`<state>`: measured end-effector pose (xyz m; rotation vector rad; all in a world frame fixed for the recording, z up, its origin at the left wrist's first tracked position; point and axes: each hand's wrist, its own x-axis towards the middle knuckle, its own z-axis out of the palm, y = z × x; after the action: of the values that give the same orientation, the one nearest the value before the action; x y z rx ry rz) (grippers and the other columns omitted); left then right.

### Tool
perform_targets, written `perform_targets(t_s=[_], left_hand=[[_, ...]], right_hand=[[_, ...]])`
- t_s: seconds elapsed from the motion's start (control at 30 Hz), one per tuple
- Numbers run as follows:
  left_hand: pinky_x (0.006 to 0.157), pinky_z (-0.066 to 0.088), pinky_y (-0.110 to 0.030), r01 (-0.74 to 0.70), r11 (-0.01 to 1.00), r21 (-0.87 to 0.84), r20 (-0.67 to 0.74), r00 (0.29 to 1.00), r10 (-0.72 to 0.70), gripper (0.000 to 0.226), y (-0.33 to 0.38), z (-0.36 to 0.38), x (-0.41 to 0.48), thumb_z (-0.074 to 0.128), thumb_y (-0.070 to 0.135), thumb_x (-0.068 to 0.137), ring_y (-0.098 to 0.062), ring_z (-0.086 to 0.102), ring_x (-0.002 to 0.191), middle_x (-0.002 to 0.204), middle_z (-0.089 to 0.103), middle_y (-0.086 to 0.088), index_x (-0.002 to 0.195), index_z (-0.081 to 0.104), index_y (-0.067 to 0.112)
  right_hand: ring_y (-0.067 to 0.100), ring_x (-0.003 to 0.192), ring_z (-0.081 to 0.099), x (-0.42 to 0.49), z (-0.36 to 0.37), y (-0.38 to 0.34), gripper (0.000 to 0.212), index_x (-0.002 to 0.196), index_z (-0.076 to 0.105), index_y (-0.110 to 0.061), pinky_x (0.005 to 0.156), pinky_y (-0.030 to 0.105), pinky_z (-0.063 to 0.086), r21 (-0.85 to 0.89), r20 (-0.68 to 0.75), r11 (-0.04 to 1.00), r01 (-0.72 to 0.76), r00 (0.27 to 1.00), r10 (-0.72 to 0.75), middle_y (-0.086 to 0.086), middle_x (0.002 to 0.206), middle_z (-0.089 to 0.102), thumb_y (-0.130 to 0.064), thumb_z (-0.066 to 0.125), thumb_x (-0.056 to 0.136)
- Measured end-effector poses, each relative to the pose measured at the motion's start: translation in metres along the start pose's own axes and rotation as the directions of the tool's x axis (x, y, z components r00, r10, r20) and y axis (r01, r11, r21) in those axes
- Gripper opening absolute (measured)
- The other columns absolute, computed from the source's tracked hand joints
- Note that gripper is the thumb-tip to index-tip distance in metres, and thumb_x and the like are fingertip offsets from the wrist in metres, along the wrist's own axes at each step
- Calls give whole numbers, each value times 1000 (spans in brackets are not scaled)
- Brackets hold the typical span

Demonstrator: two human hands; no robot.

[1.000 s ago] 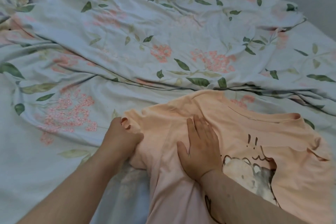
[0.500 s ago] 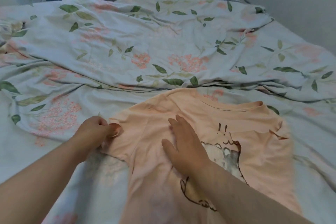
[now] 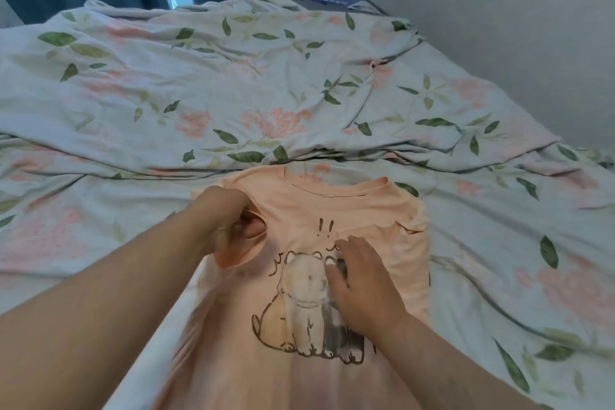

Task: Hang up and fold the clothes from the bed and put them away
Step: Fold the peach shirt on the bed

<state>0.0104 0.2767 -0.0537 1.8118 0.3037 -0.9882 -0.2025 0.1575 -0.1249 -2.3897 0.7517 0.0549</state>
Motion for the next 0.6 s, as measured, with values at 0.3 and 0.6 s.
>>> perform_targets(t_s=[0.3, 0.6], left_hand=[[100, 41, -36, -534, 257, 805, 233, 684, 691, 49, -47, 16, 47, 54, 34, 95, -27, 50, 131, 142, 54, -4, 141, 49, 16], [124, -1, -38, -385, -93, 918, 361, 718, 595, 94, -118, 10, 99, 3, 73, 83, -21, -3, 153, 163, -7, -6, 155, -4, 13]], right_hand=[[17, 154, 3, 22, -19, 77, 55, 157, 26, -21, 119, 24, -10, -256, -35, 964, 79, 995, -91, 3, 167, 12, -34, 33, 104], [13, 146, -34, 40, 29, 94, 77, 158, -10, -26, 118, 34, -24, -398, 10, 916, 39, 999, -38, 0, 164, -24, -63, 6, 93]])
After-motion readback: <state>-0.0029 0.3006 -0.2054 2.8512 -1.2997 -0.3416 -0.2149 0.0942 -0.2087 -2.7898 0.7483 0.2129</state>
